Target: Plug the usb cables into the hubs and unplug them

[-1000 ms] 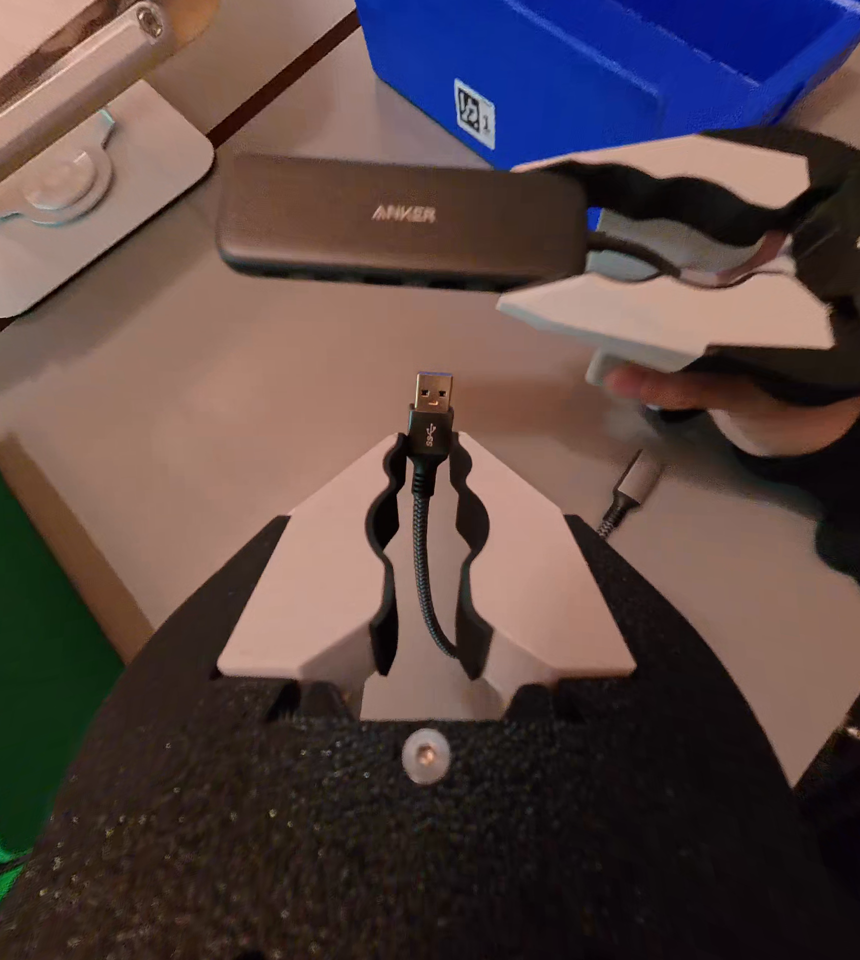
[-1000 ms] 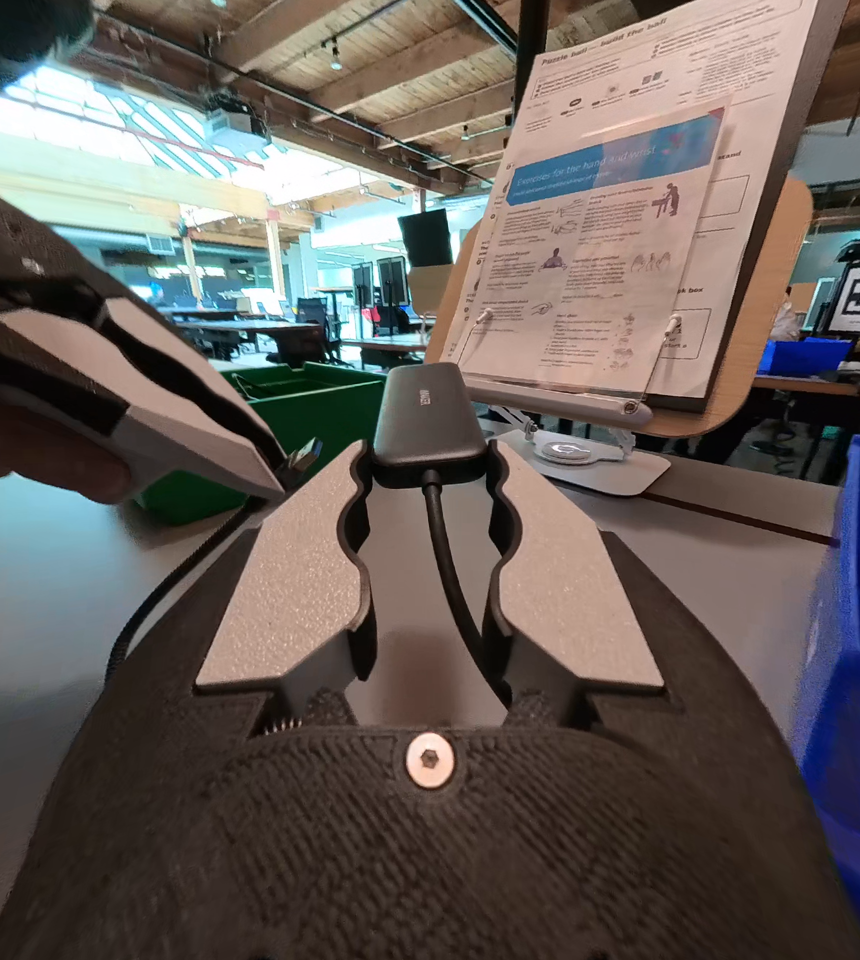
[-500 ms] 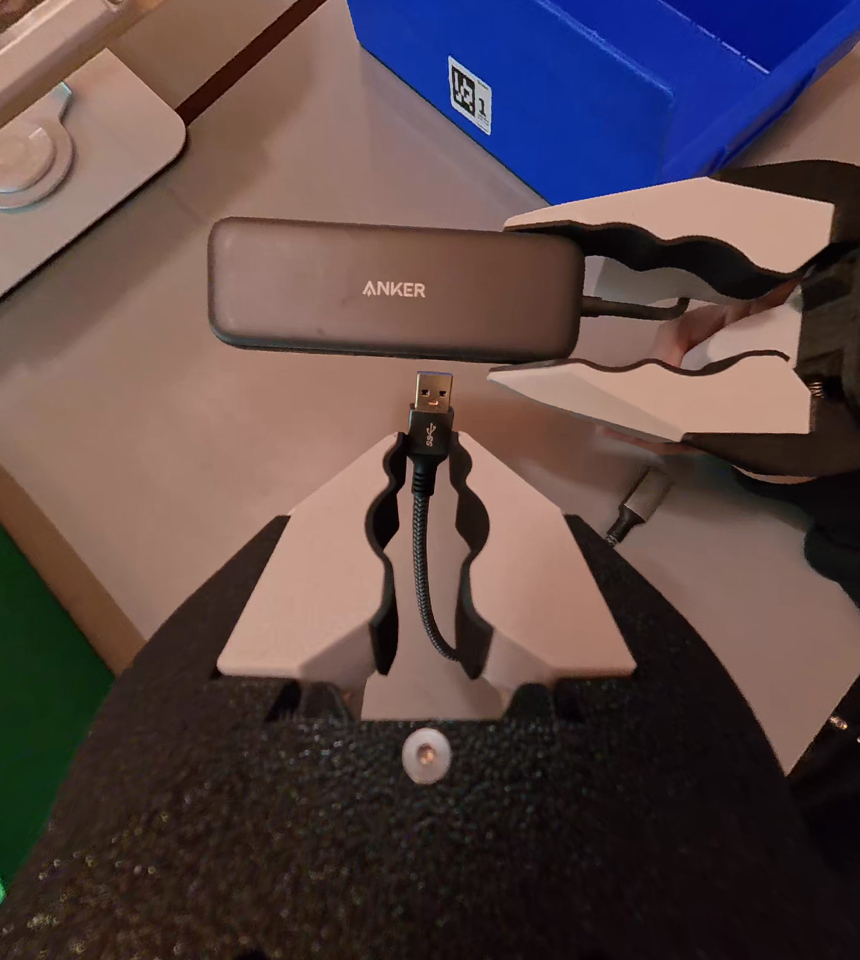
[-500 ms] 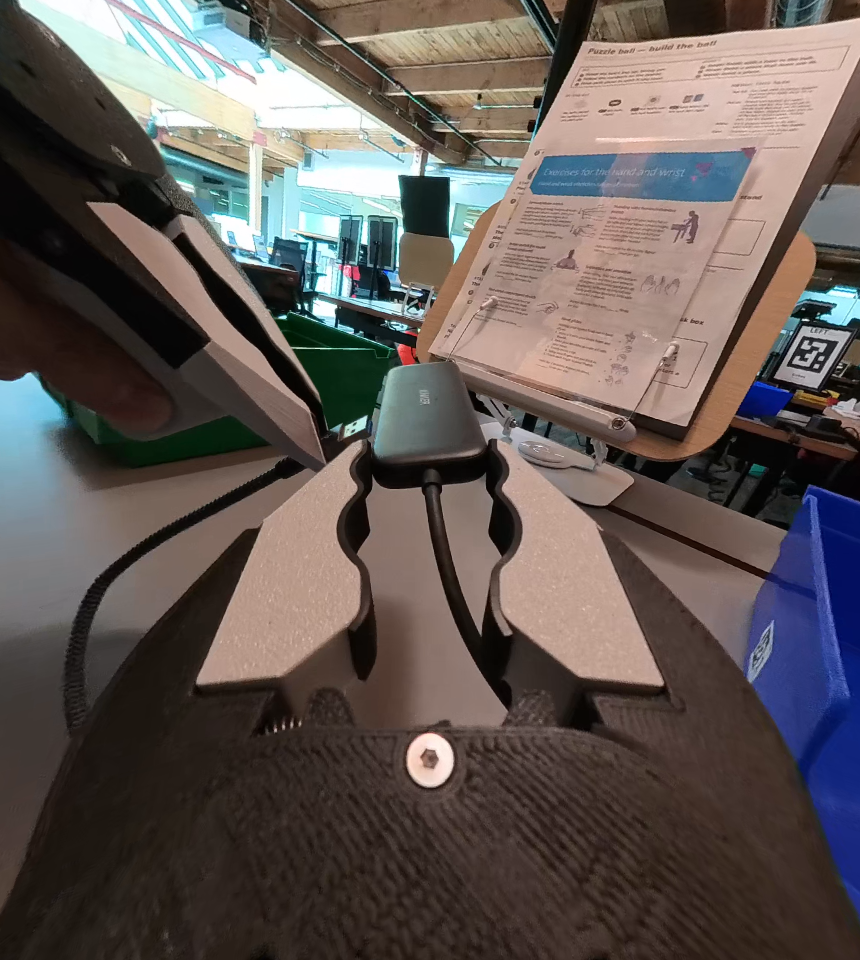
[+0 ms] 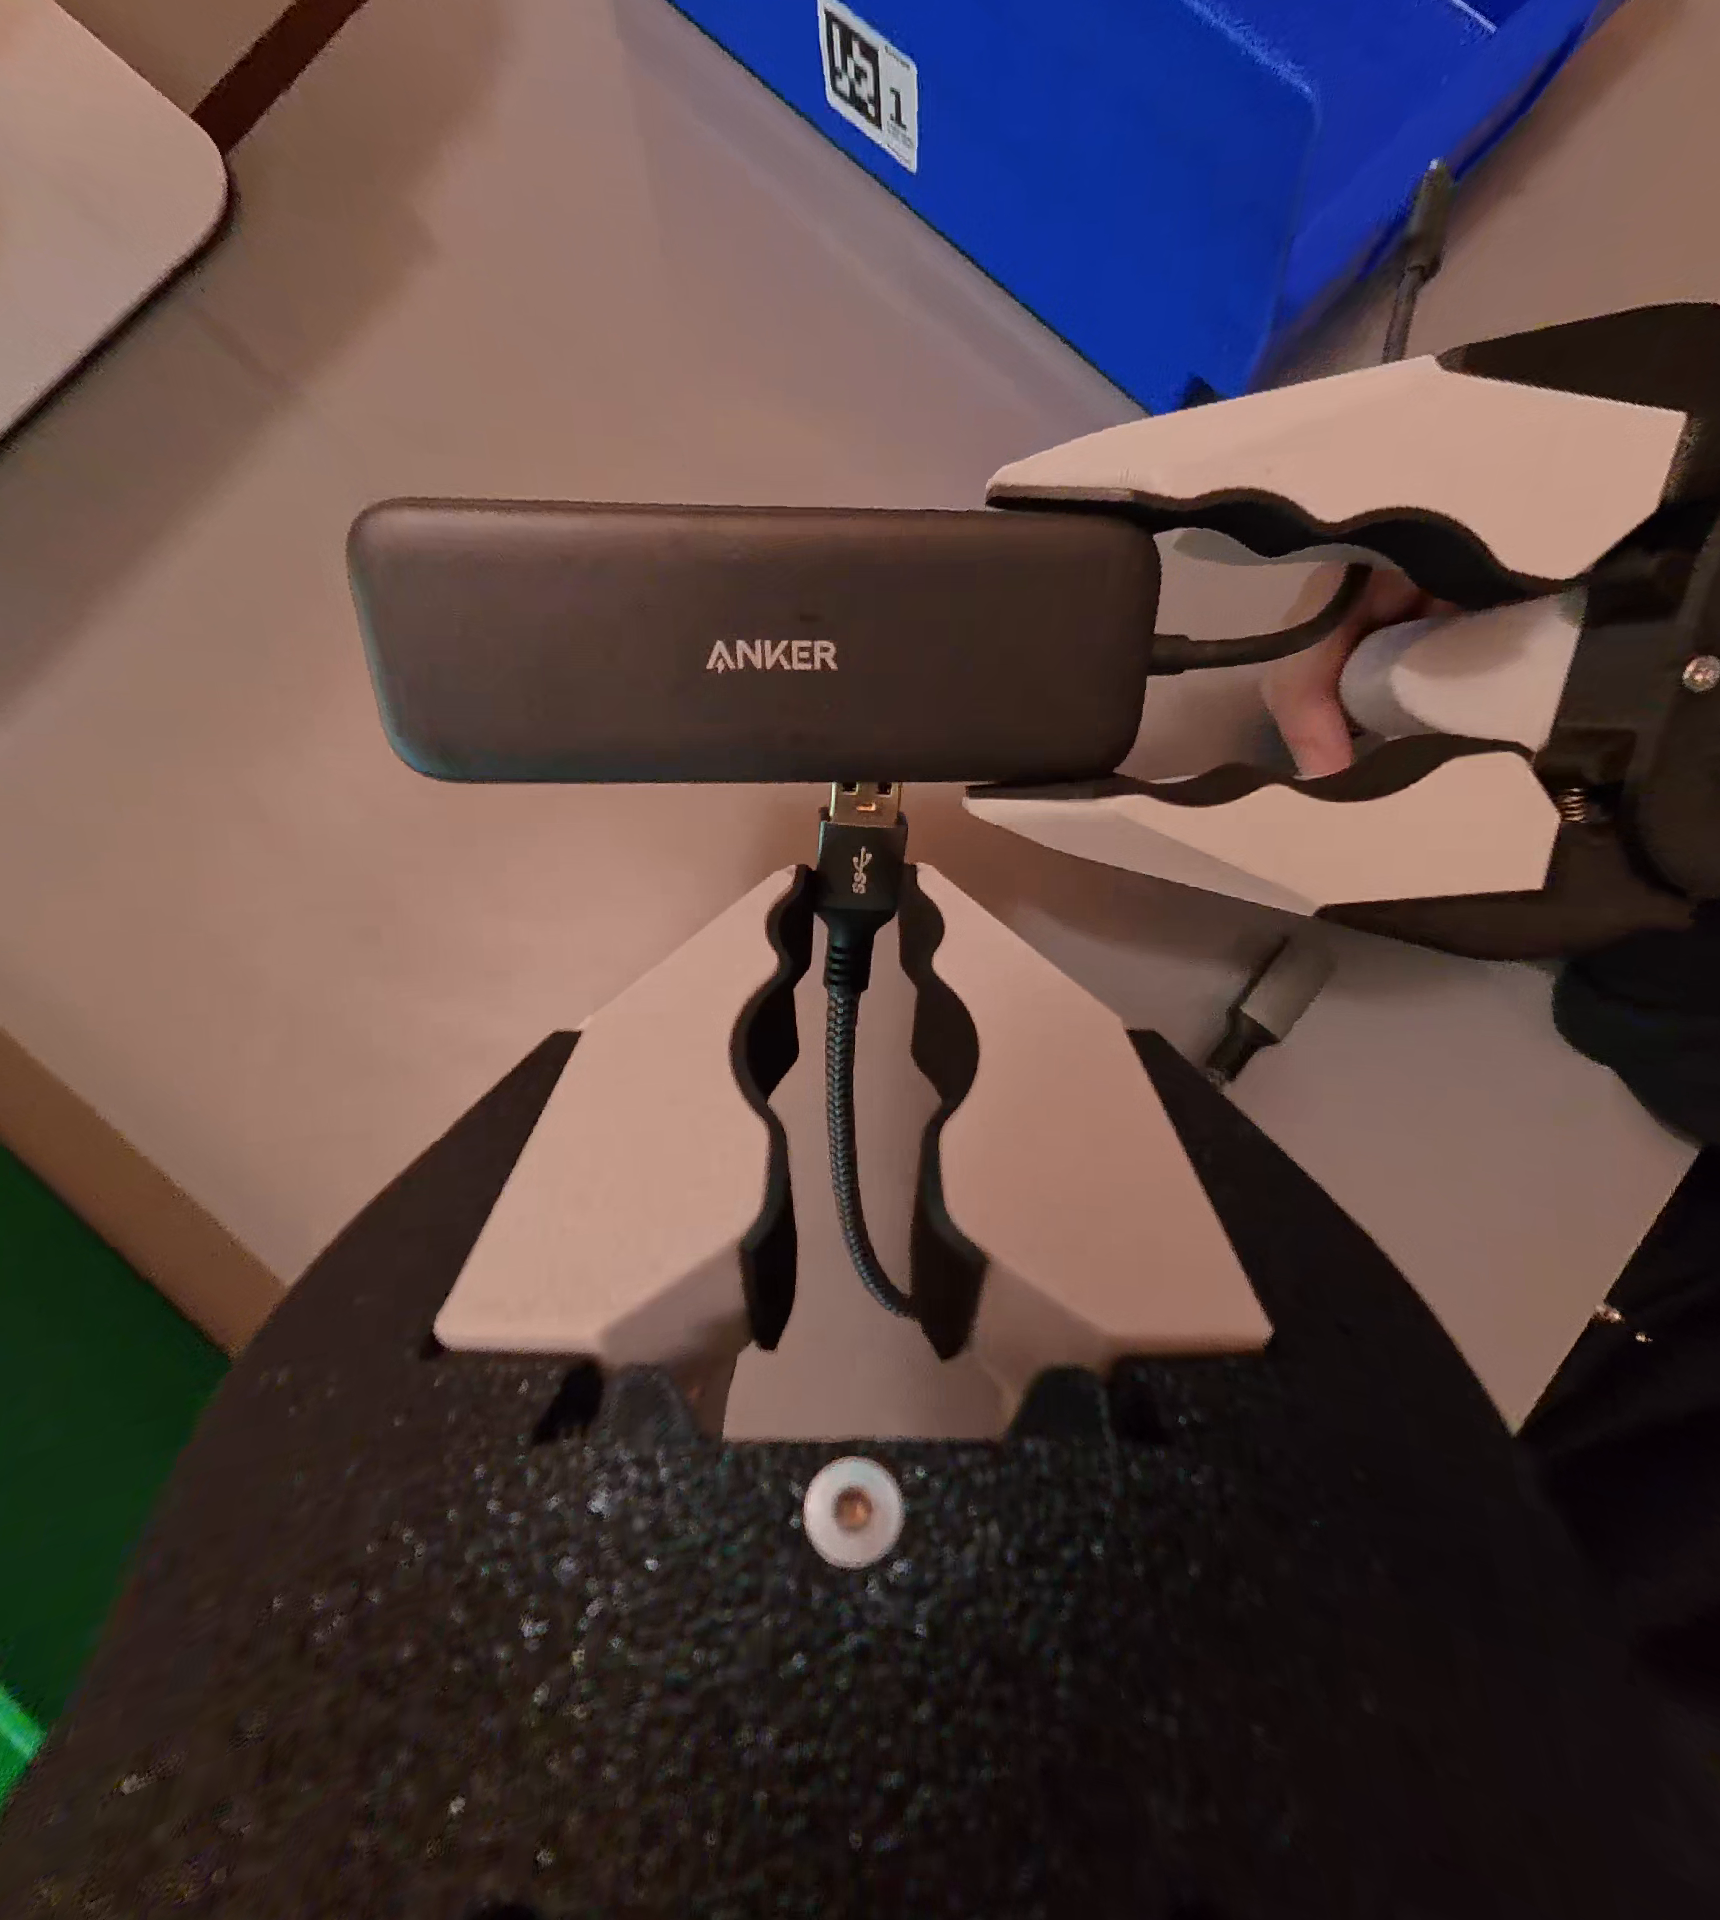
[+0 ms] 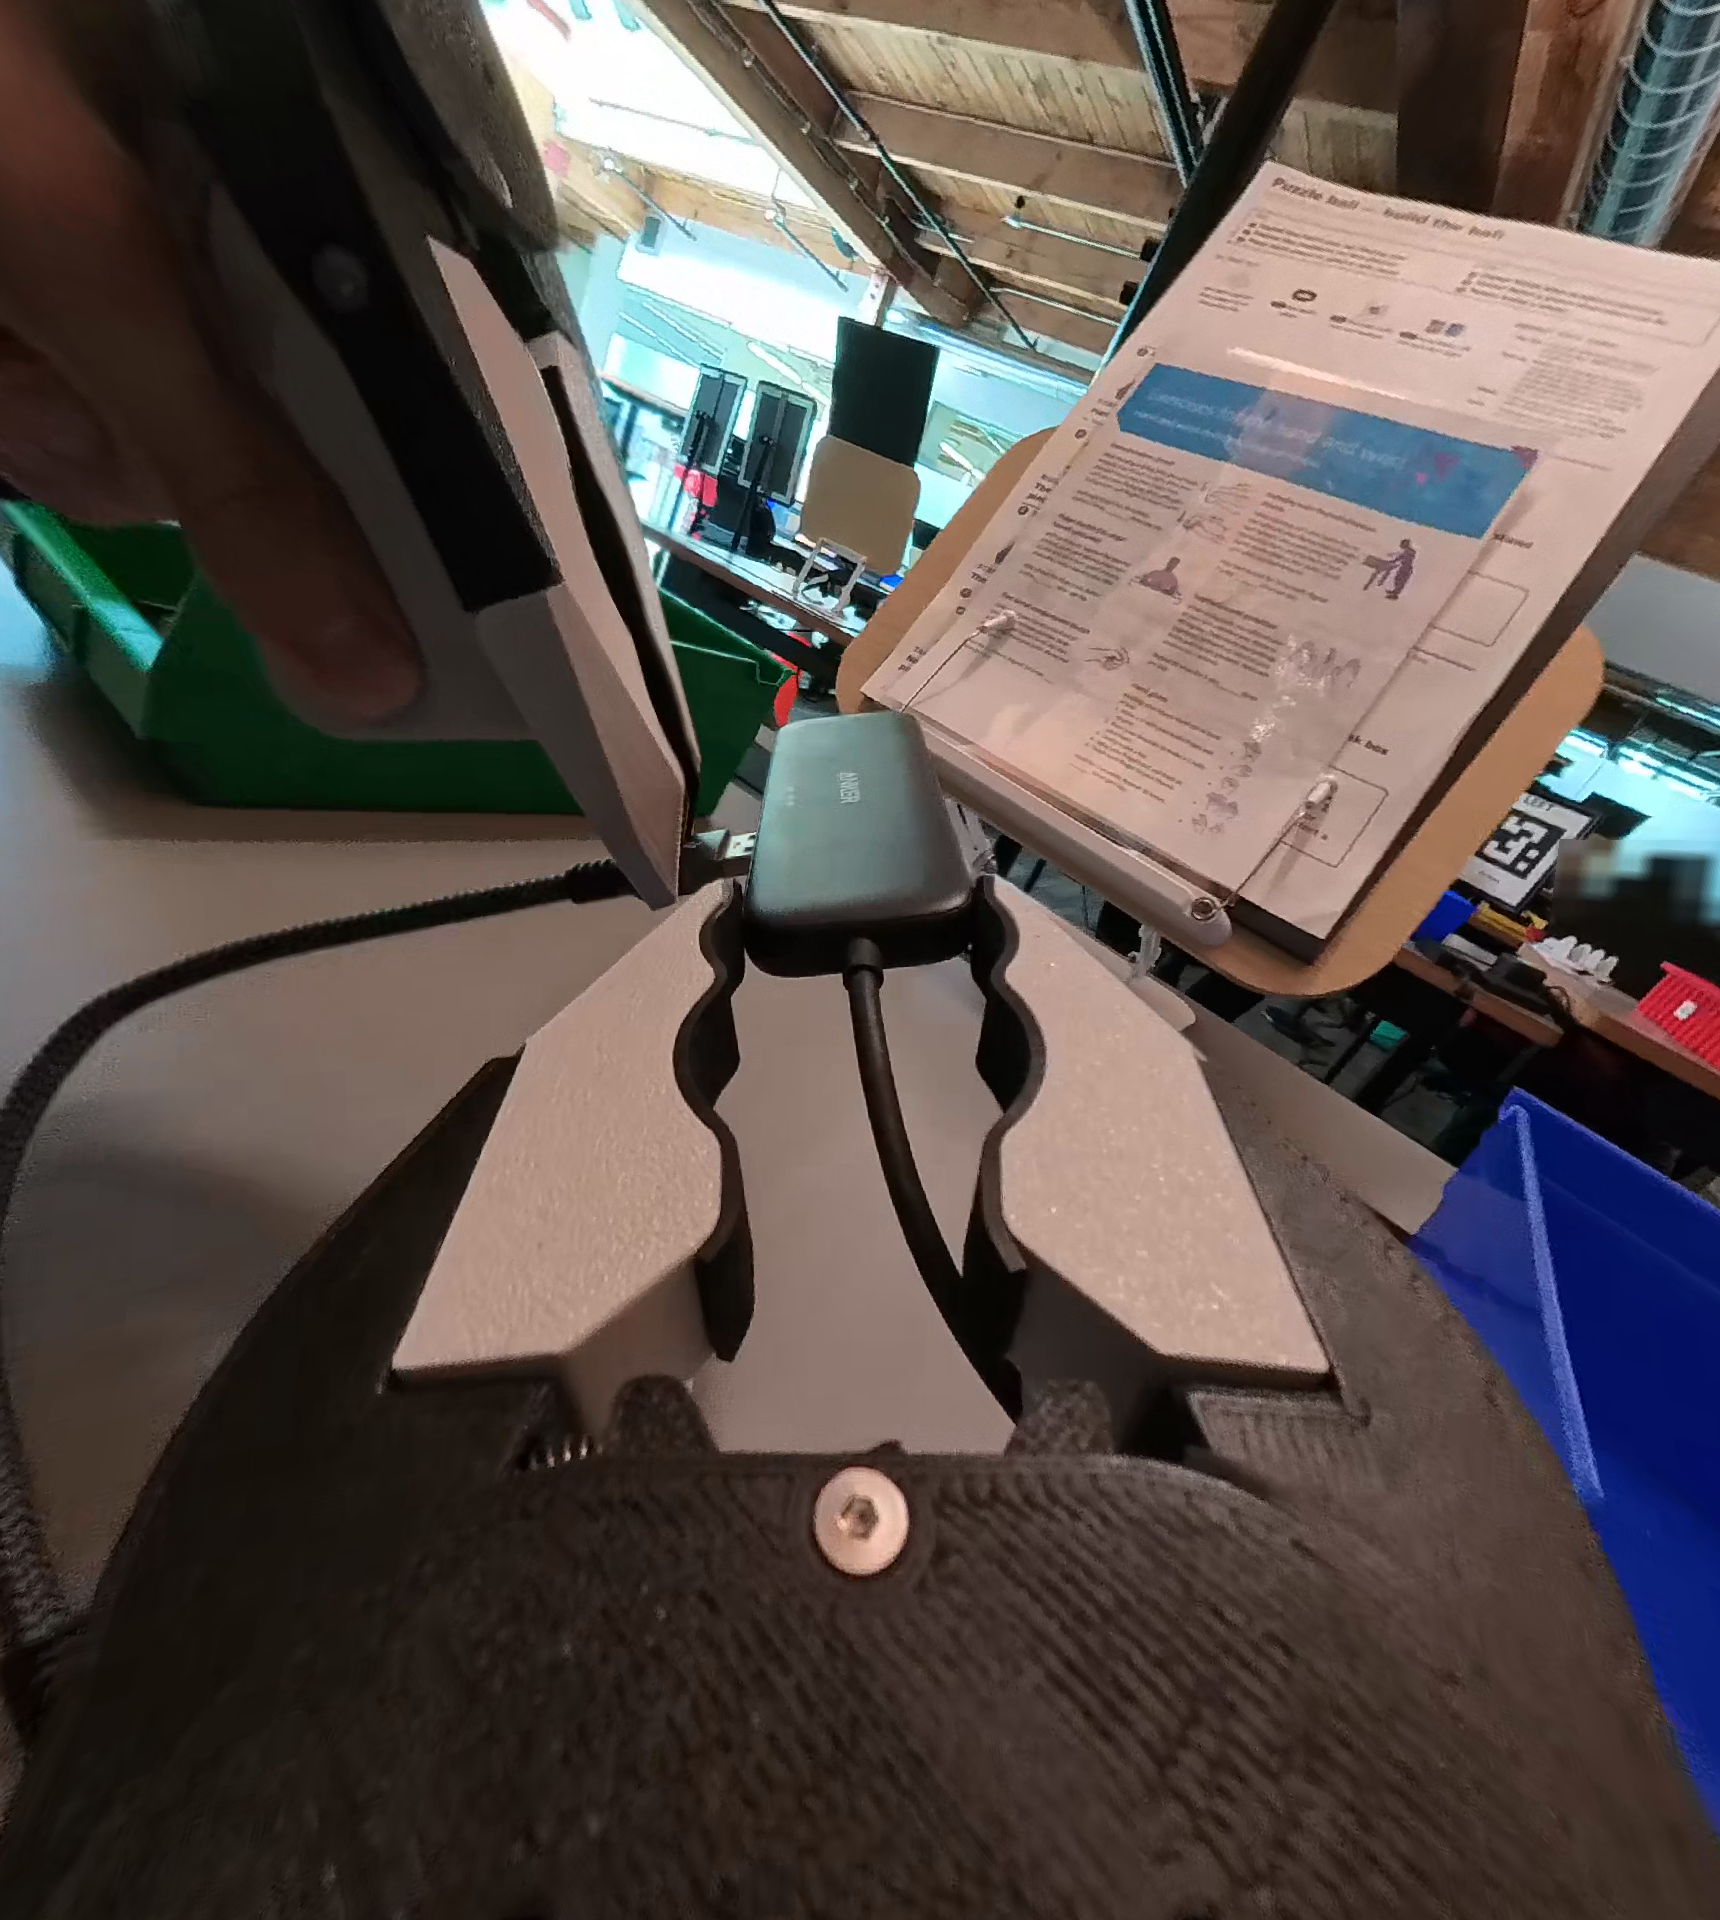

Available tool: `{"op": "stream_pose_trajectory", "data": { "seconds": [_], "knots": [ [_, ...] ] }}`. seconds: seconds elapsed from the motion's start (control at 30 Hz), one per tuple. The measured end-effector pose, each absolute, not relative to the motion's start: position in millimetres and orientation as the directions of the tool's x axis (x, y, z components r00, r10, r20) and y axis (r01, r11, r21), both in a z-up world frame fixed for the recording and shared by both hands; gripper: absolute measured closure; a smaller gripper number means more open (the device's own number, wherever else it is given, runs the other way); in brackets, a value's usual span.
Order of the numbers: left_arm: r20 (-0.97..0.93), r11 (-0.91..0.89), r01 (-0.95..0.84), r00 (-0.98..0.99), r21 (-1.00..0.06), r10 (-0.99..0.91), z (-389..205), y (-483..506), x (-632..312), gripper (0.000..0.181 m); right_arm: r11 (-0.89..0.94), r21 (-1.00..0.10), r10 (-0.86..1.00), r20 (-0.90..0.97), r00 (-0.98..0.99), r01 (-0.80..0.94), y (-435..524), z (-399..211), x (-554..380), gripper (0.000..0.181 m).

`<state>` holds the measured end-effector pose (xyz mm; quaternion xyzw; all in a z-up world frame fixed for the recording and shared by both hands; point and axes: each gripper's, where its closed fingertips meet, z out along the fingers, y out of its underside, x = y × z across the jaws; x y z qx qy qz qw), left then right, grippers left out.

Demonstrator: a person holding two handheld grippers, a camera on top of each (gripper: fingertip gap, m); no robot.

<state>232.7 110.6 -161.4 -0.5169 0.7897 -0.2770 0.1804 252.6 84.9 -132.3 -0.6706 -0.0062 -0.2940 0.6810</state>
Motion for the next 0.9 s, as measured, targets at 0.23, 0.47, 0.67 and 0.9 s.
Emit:
{"op": "stream_pose_trajectory", "data": {
  "seconds": [0.23,0.47,0.67,0.9],
  "knots": [
    [-0.217,0.428,-0.586,-0.396,-0.688,-0.892,-127,104,245,0.167,0.079,-0.971,-0.504,0.156,0.849,0.225,74,-114,264,0.138],
    [-0.583,0.713,-0.244,-0.436,-0.657,-0.686,-84,88,249,0.167,0.31,-0.945,-0.442,-0.239,0.864,-0.103,60,-90,270,0.138],
    [-0.51,0.659,-0.212,-0.48,-0.722,-0.713,-80,89,248,0.167,0.24,-0.949,-0.455,-0.298,0.839,-0.206,61,-89,267,0.138],
    [-0.532,0.659,-0.139,-0.48,-0.74,-0.698,-83,87,245,0.167,0.187,-0.938,-0.404,-0.344,0.847,-0.292,67,-93,260,0.138]
  ]
}}
